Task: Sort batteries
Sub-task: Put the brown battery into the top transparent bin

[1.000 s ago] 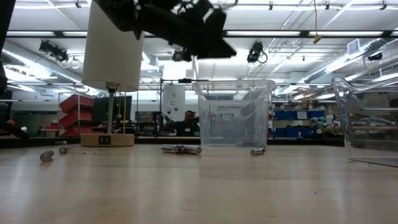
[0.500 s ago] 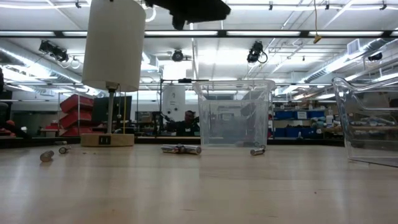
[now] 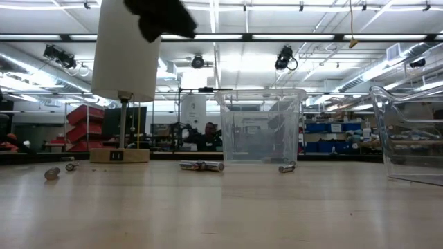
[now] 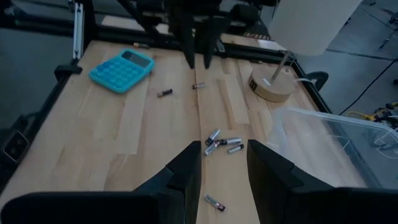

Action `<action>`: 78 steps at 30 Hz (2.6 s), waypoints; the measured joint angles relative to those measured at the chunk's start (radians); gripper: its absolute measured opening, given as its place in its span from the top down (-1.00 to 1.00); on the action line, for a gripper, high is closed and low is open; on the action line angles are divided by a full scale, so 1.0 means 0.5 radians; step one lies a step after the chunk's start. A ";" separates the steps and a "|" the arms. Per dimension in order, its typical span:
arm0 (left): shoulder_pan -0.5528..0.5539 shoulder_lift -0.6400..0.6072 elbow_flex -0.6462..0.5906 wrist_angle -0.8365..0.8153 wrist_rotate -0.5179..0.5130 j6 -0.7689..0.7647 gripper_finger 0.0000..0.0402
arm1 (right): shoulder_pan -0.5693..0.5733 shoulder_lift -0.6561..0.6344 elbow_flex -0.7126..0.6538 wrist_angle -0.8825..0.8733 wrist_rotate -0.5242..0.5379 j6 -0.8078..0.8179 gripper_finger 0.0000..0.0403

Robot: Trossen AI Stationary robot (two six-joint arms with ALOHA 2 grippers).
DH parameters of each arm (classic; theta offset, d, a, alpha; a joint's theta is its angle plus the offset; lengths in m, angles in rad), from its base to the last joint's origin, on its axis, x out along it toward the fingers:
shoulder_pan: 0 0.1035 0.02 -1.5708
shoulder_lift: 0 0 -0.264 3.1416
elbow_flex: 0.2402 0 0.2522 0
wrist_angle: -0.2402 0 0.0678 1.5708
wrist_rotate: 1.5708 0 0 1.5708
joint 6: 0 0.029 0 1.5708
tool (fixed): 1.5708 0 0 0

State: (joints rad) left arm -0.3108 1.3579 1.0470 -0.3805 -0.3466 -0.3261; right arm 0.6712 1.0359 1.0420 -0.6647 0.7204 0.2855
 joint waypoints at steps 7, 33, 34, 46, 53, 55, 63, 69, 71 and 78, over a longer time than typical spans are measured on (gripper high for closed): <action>-0.101 0.000 0.000 -0.446 0.132 -0.439 0.46 | 0.000 0.000 -0.073 0.088 0.000 0.015 0.43; -0.415 0.002 -0.380 -0.683 0.214 -0.312 0.46 | 0.000 0.000 -0.073 0.132 0.001 -0.001 0.43; -0.416 0.002 -0.420 -0.628 0.214 -0.299 0.46 | 0.000 0.000 -0.073 0.132 0.001 -0.001 0.43; -0.419 0.003 -0.708 -0.223 0.336 -0.057 0.46 | 0.000 0.000 -0.073 0.133 0.001 -0.001 0.43; -0.419 0.004 -0.793 -0.141 0.360 0.129 0.46 | 0.000 0.000 -0.073 0.139 0.001 -0.001 0.43; -0.419 0.004 -0.795 -0.116 0.344 0.134 0.46 | 0.000 0.000 -0.073 0.139 0.001 -0.001 0.43; -0.419 0.004 -0.796 0.005 0.298 0.286 0.40 | 0.000 0.000 -0.073 0.139 0.001 -0.001 0.43; -0.419 0.010 -0.796 -0.013 0.309 0.286 0.29 | 0.000 0.000 -0.073 0.139 0.002 -0.001 0.43; -0.419 0.027 -0.796 -0.020 0.309 0.287 0.28 | 0.000 0.000 -0.073 0.139 0.002 -0.001 0.43; -0.419 0.084 -0.796 -0.015 0.323 0.331 0.28 | 0.000 0.000 -0.073 0.139 0.002 -0.001 0.43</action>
State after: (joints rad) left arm -0.5201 1.3997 0.6491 -0.3878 -0.1851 -0.1604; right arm 0.6710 1.0359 1.0058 -0.5953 0.7212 0.2852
